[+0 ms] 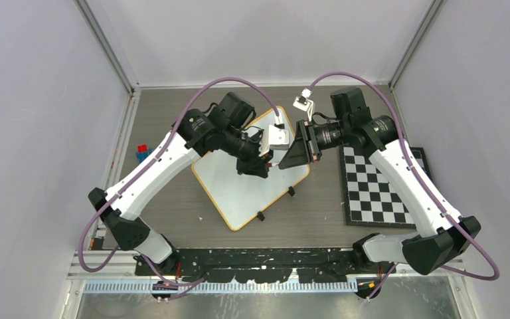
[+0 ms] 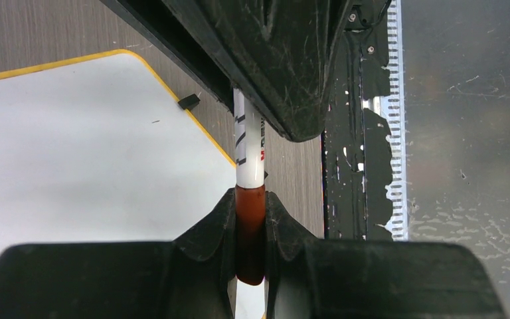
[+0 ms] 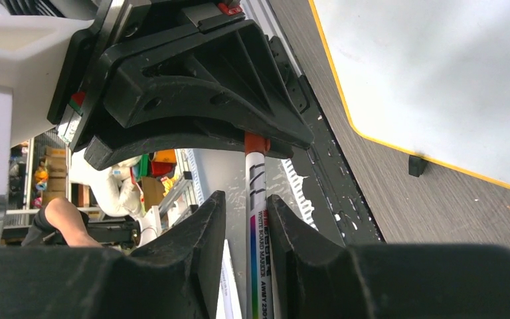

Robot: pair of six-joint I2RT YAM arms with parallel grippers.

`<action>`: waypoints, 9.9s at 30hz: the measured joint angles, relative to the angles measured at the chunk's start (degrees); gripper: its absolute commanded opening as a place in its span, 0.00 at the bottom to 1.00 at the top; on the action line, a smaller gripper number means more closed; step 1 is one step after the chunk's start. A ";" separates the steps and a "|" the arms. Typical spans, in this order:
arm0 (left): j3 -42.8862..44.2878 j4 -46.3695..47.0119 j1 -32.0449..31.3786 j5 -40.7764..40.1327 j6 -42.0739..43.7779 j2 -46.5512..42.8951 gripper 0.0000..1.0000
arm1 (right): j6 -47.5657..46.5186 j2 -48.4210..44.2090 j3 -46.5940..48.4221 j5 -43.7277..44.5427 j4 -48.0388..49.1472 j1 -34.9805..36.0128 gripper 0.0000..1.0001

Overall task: Write a sentence on the whiteboard
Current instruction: Open the whiteboard marker at the center of the board, then place the pen cap at the center of the board, then adjust the whiteboard stand at the center of the board.

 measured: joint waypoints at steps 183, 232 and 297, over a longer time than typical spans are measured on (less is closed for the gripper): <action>-9.01 20.76 21.46 21.73 -19.02 41.29 0.58 | -19.58 2.05 -0.17 1.77 -18.99 -15.89 0.00; -25.88 0.52 -12.79 -18.16 18.21 -17.70 0.64 | -14.08 1.84 5.68 11.67 -10.38 -15.80 0.00; -15.28 13.92 -23.98 -32.50 51.67 27.08 0.77 | -13.99 -3.41 0.37 7.41 -9.73 -24.28 0.00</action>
